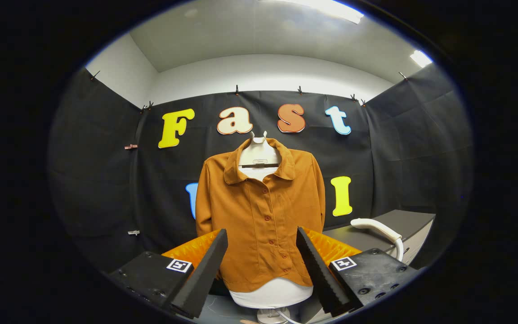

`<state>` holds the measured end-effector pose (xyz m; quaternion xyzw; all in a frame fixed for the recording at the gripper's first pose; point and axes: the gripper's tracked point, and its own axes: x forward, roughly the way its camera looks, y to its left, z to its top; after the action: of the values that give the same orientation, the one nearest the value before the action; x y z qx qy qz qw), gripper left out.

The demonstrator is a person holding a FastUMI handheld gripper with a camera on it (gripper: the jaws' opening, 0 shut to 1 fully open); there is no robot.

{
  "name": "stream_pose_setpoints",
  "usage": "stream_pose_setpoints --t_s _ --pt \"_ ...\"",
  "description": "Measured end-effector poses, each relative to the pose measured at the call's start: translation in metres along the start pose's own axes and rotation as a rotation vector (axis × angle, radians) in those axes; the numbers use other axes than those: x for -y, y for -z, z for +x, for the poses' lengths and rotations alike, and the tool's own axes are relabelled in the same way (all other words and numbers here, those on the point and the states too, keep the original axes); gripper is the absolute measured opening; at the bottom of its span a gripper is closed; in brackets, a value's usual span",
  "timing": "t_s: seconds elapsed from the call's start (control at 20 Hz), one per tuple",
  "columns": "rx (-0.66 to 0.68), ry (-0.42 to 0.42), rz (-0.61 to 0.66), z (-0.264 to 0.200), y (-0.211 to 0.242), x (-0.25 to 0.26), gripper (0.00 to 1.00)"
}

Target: Iron the clothes twice with a garment steamer, once on the left side and once on the right side.

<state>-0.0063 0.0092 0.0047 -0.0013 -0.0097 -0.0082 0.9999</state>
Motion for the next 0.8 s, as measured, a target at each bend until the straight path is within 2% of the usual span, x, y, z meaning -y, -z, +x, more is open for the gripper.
stream_pose_setpoints --t_s 0.8 --pt "-0.031 0.091 0.007 0.01 0.02 -0.01 0.97"
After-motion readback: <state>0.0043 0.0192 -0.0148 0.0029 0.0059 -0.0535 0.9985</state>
